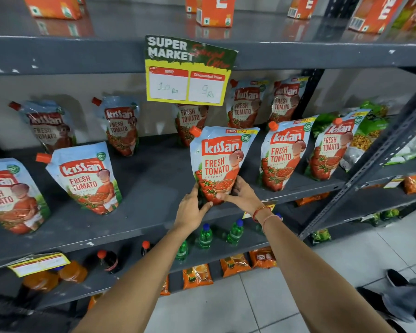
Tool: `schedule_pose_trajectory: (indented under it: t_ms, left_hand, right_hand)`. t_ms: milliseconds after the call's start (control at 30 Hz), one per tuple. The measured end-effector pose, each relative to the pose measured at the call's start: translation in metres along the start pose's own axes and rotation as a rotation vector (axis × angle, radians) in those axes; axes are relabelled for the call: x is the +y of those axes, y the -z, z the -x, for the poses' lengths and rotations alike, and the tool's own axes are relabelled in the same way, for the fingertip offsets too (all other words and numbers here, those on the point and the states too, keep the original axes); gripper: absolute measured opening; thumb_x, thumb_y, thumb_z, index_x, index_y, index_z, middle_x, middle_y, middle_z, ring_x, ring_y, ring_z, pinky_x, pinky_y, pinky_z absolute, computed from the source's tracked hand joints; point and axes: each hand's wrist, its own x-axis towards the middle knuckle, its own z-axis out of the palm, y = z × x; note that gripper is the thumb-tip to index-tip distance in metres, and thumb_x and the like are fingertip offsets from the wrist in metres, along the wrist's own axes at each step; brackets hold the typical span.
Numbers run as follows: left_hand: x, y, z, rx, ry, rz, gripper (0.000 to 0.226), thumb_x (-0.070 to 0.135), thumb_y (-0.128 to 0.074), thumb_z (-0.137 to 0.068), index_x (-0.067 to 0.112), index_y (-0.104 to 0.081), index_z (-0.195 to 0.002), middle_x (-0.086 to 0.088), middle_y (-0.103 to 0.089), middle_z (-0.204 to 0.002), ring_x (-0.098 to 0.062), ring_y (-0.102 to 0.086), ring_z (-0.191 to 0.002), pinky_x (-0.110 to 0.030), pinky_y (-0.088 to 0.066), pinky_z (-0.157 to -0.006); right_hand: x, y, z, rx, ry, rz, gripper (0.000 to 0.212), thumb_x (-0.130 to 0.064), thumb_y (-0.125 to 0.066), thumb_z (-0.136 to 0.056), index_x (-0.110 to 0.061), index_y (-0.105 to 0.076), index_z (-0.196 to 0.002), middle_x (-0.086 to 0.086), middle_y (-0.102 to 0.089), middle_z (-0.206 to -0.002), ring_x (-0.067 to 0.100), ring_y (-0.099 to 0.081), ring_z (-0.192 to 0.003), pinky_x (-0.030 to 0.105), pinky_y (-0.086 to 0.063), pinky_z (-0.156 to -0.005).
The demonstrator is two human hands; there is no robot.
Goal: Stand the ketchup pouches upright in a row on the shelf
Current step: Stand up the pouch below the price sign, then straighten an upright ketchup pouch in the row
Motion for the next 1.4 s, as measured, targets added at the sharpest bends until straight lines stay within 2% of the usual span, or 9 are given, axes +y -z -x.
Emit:
schedule_pose_trajectory:
  t_ms: [233, 433, 533, 633, 833, 933, 1100, 1200, 1400]
  left_hand:
    - [-0.019, 0.019, 0.006, -0.174, 0.013, -0.055, 0.087, 0.044, -0.057, -0.086, 0.014, -0.005, -0.148, -0.010, -0.021, -0.156, -0.031, -0.023, -0.142, -0.043, -0.022, -0.117]
    - [-0.068, 0.087, 0.070, 0.213, -0.131, 0.177, 0.031, 0.025, -0.056, -0.090, 0.024, -0.057, -0.122, 0.009, -0.062, -0.119, -0.008, -0.058, -0.114, -0.036, -0.046, -0.100]
    - [-0.101, 0.122, 0.095, 0.524, -0.077, 0.241, 0.025, 0.019, -0.057, -0.089, 0.016, -0.060, -0.114, 0.002, -0.064, -0.111, -0.015, -0.061, -0.104, -0.042, -0.051, -0.093]
    - [-0.129, 0.156, 0.099, 0.676, 0.066, 0.238, 0.044, 0.018, -0.059, -0.088, 0.013, -0.046, -0.129, -0.009, -0.052, -0.124, -0.016, -0.054, -0.107, -0.039, -0.049, -0.091]
    - [-0.158, 0.198, 0.075, 0.277, 0.124, 0.286, 0.078, 0.010, -0.061, -0.086, 0.009, -0.011, -0.147, -0.014, -0.031, -0.149, -0.027, -0.036, -0.134, -0.039, -0.032, -0.111]
    - [-0.158, 0.206, 0.067, 0.139, 0.120, 0.297, 0.072, 0.010, -0.062, -0.086, 0.011, -0.019, -0.144, -0.011, -0.042, -0.142, -0.019, -0.040, -0.128, -0.029, -0.032, -0.106]
    - [-0.153, 0.203, 0.067, 0.109, 0.121, 0.235, 0.060, 0.015, -0.063, -0.086, 0.012, -0.033, -0.138, -0.006, -0.053, -0.125, -0.017, -0.048, -0.114, -0.026, -0.035, -0.090]
    - [-0.146, 0.193, 0.070, 0.106, 0.086, 0.244, 0.060, 0.017, -0.062, -0.086, 0.014, -0.033, -0.138, 0.004, -0.049, -0.119, -0.009, -0.044, -0.109, -0.023, -0.035, -0.092]
    - [-0.142, 0.176, 0.072, 0.122, 0.042, 0.244, 0.057, 0.019, -0.062, -0.087, 0.013, -0.037, -0.138, -0.007, -0.055, -0.132, -0.012, -0.049, -0.114, -0.022, -0.035, -0.093]
  right_hand:
    - [0.002, -0.026, 0.025, 0.355, 0.054, -0.142, 0.094, -0.013, -0.084, -0.065, -0.013, -0.029, -0.142, 0.012, -0.045, -0.142, 0.023, -0.045, -0.129, 0.039, -0.038, -0.109]
    - [-0.026, -0.114, 0.062, 0.877, 0.203, -0.166, 0.068, -0.021, -0.078, -0.074, -0.005, -0.042, -0.129, 0.010, -0.043, -0.119, 0.019, -0.053, -0.104, 0.040, -0.051, -0.089]
    - [-0.053, -0.159, 0.060, 0.763, 0.310, -0.159, 0.053, -0.023, -0.072, -0.081, -0.008, -0.046, -0.125, 0.009, -0.048, -0.120, 0.018, -0.054, -0.103, 0.017, -0.048, -0.077]
    - [-0.078, -0.198, 0.044, 0.474, 0.346, -0.066, 0.050, -0.028, -0.073, -0.079, -0.018, -0.049, -0.122, 0.002, -0.047, -0.112, 0.010, -0.051, -0.095, 0.014, -0.046, -0.073]
    - [-0.111, -0.245, 0.003, -0.131, 0.137, 0.052, 0.106, -0.031, -0.080, -0.071, -0.022, -0.008, -0.149, 0.010, -0.034, -0.145, 0.022, -0.040, -0.130, 0.037, -0.038, -0.106]
    - [-0.114, -0.250, -0.013, -0.276, 0.067, 0.064, 0.110, -0.030, -0.079, -0.071, -0.023, -0.002, -0.149, 0.010, -0.036, -0.147, 0.022, -0.037, -0.136, 0.042, -0.032, -0.113]
    - [-0.102, -0.246, -0.015, -0.282, 0.066, 0.101, 0.074, -0.031, -0.078, -0.071, -0.019, -0.038, -0.132, 0.004, -0.054, -0.134, 0.019, -0.051, -0.123, 0.040, -0.042, -0.107]
    - [-0.089, -0.238, -0.007, -0.226, 0.080, 0.056, 0.059, -0.020, -0.074, -0.078, -0.015, -0.045, -0.129, 0.005, -0.057, -0.129, 0.017, -0.053, -0.116, 0.029, -0.043, -0.101]
    - [-0.074, -0.223, 0.006, -0.167, 0.102, -0.009, 0.054, -0.016, -0.075, -0.078, -0.012, -0.050, -0.125, 0.005, -0.061, -0.118, 0.016, -0.057, -0.108, 0.026, -0.045, -0.097]
